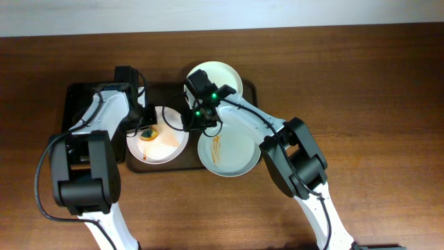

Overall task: Clean dirty plates on tray and stack at the side
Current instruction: 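Scrub the plate held by the right gripper with the sponge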

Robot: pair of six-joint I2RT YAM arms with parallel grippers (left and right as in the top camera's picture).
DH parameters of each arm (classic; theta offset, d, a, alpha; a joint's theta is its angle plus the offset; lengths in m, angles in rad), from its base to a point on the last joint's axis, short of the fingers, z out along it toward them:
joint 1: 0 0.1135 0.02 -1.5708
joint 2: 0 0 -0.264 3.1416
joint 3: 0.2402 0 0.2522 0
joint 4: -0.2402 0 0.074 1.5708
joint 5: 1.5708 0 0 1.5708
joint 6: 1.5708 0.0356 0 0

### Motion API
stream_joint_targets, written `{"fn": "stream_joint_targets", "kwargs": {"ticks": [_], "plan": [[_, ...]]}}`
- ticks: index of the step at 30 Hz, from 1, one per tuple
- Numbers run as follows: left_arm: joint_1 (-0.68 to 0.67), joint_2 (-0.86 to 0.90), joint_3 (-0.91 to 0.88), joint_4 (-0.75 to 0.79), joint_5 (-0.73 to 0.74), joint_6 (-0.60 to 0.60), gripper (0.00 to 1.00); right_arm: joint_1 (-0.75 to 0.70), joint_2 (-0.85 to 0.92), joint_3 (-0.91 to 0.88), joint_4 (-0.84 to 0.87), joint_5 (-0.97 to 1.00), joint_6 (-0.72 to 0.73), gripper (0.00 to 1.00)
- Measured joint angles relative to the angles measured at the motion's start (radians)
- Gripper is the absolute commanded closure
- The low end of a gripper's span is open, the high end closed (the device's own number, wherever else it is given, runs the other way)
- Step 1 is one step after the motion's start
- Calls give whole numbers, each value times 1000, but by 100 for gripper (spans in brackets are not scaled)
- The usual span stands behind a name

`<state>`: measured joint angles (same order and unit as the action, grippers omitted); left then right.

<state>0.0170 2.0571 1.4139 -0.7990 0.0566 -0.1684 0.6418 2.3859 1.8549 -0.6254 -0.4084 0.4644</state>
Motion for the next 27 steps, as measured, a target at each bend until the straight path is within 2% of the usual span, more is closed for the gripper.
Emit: {"fn": "stream_joint_targets", "kwargs": {"ticks": [4, 6, 9, 12, 14, 16, 18, 20, 24, 27], "plan": [[2, 3, 5, -103, 96, -3, 99, 0, 0, 0, 0, 0, 1, 96], [2, 15, 3, -174, 230, 34, 99, 0, 0, 0, 0, 0, 0, 96], [-8, 35, -2, -192, 379, 84, 99, 0, 0, 0, 0, 0, 1, 96], [-31, 45, -9, -178, 434, 99, 99, 0, 0, 0, 0, 0, 2, 96], [-32, 45, -9, -167, 420, 56, 99, 0, 0, 0, 0, 0, 3, 96], [-35, 38, -8, -167, 349, -34, 99, 0, 0, 0, 0, 0, 3, 96], [-42, 16, 4, -167, 150, -164, 99, 0, 0, 0, 0, 0, 3, 96], [-42, 11, 12, -186, -3, -234, 99, 0, 0, 0, 1, -1, 3, 96], [-48, 16, 10, -319, -237, -287, 99, 0, 0, 0, 0, -2, 3, 96], [-50, 24, 5, -328, -309, -301, 99, 10, 0, 0, 3, -13, 3, 96]]}}
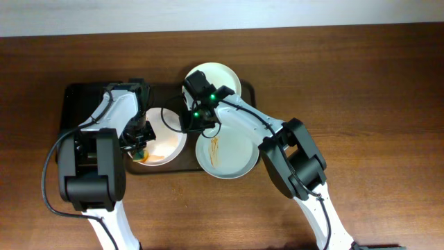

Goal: Clean dirty plates on tray and stack at the side

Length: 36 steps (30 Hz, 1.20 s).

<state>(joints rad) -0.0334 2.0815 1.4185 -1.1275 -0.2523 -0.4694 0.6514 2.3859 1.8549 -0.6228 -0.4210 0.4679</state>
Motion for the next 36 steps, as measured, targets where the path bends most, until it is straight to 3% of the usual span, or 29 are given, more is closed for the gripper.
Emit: {"fn": "stream_joint_targets", "kwargs": {"ticks": [4, 7, 10, 11, 13, 18, 19, 22, 27, 32, 36], "plan": [[9, -11, -6, 135, 17, 72, 99, -3, 0, 0, -2, 7, 6, 96], [23, -19, -1, 351, 155, 181, 99, -16, 0, 0, -8, 12, 23, 96], [23, -18, -1, 415, 241, 210, 99, -16, 0, 1, -23, 11, 28, 95], [23, -17, -1, 419, 259, 217, 99, -16, 0, 1, -26, 8, 29, 80], [23, -17, -1, 410, 298, 223, 99, -15, 0, 1, -56, -34, 37, 70], [23, -17, 0, 386, 319, 223, 99, 9, -2, 6, -141, -86, 86, 70], [23, -17, 0, 386, 320, 223, 99, 13, -3, 8, -145, -85, 101, 73], [23, -17, 0, 386, 320, 222, 99, 30, -4, 8, -150, -54, 139, 95], [23, -17, 4, 353, 326, 219, 99, 33, -6, 8, -148, 16, 228, 96], [41, 21, 126, 99, 432, 269, 99, 36, -8, 8, -146, 32, 180, 96], [74, 6, 348, -53, 502, 407, 99, 40, -13, 8, -158, 35, 129, 96]]}}
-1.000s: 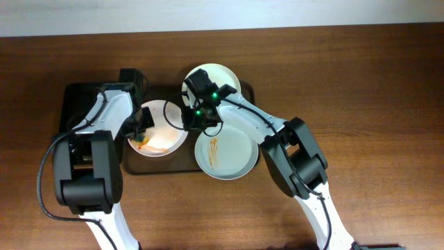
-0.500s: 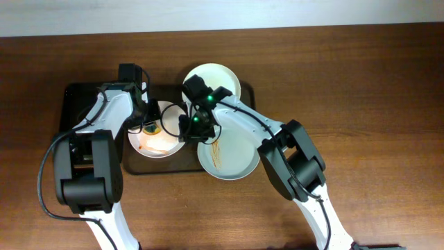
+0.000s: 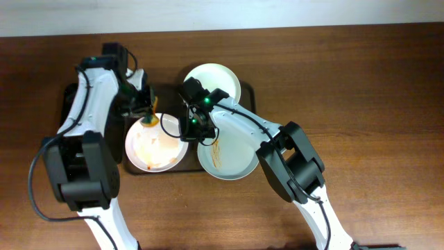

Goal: Clean dirty plates on tray and stack at the side

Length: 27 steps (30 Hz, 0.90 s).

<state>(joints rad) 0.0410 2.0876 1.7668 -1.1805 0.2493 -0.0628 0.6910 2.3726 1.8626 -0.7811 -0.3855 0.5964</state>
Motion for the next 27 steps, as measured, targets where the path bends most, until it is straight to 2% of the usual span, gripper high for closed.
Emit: {"fn": "stream_joint_targets", "kwargs": {"ticks": [6, 11, 16, 20, 27], "plan": [[91, -80, 46, -14, 22, 40, 99, 11, -100, -11, -103, 129, -83, 96], [198, -81, 47, -20, 24, 39, 99, 58, -309, -12, -149, 371, -161, 96], [215, -81, 47, -20, 24, 37, 99, 113, -342, -13, -145, 713, -223, 96], [215, -81, 46, -2, 11, 37, 99, 196, -343, -14, -36, 1012, -311, 96], [252, -81, 47, 43, -15, 18, 99, 238, -343, -14, 169, 1219, -463, 96]]}}
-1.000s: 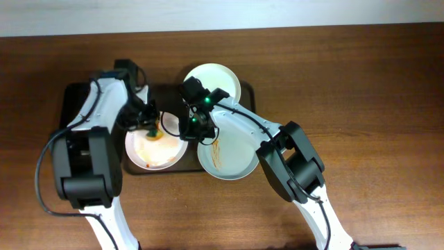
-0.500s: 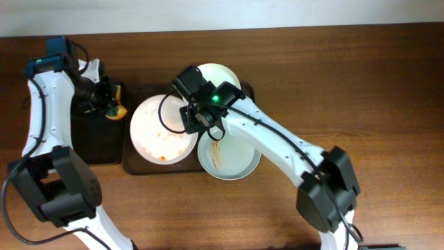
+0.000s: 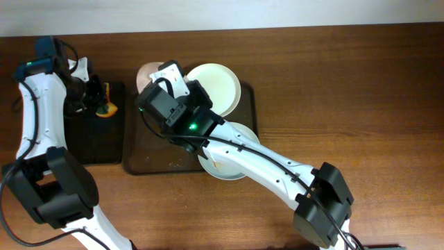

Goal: Clean dirty plates on tray and stack at the side

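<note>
My right gripper (image 3: 155, 86) is raised above the brown tray (image 3: 156, 156), mostly hidden under its own wrist. It is shut on the rim of a smeared, pinkish plate (image 3: 147, 71), which it holds tilted off the tray at the back left. My left gripper (image 3: 99, 103) is far to the left, shut on a yellow-green sponge (image 3: 105, 110) over the black bin (image 3: 90, 135). A clean white plate (image 3: 222, 82) lies at the tray's back right. A plate with a brown streak (image 3: 240, 132) lies at the tray's front right, partly under my right arm.
The black bin stands directly left of the tray. My right arm stretches diagonally over the tray's right half. Bare wooden table (image 3: 347, 104) lies to the right and in front.
The smeared plate has left the tray's left side and is now held up at the back left in my right gripper. My left gripper has carried the sponge left, over the black bin.
At first my left gripper pressed the sponge on the orange-stained plate while my right gripper held its rim. The sponge then sat at other spots on the plate, and the stain faded. Now the plate is lifted off the tray and the sponge is over the bin.
</note>
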Robot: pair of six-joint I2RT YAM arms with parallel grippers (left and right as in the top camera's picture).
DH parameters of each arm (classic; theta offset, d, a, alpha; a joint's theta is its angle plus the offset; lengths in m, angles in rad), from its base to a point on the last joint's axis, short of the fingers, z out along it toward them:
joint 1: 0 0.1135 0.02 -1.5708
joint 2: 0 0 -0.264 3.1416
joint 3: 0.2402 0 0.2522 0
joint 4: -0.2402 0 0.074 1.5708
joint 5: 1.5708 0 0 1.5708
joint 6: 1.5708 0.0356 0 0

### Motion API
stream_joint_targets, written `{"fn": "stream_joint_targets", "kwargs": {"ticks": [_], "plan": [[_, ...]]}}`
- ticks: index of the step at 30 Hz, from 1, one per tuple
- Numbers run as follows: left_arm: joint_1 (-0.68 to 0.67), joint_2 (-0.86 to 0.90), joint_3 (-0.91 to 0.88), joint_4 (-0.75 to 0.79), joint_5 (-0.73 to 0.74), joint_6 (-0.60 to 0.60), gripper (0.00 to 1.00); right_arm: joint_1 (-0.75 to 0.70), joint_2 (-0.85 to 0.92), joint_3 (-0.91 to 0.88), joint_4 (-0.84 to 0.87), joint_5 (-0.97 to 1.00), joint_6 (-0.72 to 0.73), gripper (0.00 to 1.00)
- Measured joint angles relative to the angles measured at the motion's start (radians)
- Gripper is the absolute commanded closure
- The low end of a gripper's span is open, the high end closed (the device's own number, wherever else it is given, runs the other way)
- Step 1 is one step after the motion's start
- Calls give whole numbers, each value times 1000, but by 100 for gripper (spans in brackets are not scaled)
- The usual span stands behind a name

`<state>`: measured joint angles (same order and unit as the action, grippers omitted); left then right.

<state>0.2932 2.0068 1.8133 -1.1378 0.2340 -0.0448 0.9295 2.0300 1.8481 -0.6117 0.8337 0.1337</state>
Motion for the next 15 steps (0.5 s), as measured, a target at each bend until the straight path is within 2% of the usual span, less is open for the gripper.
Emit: {"fn": "stream_joint_targets", "kwargs": {"ticks": [3, 8, 13, 15], "plan": [[16, 0, 0, 9, -3, -5, 99, 2, 0, 0, 40, 90, -23, 96], [19, 0, 0, 13, -6, -25, 99, 65, 0, -1, 203, 327, -137, 96], [19, 0, 0, 13, -6, -27, 99, 108, 0, -1, 225, 381, -172, 96], [19, 0, 0, 13, -6, -27, 99, 105, 0, 0, 184, 369, -155, 96]]}}
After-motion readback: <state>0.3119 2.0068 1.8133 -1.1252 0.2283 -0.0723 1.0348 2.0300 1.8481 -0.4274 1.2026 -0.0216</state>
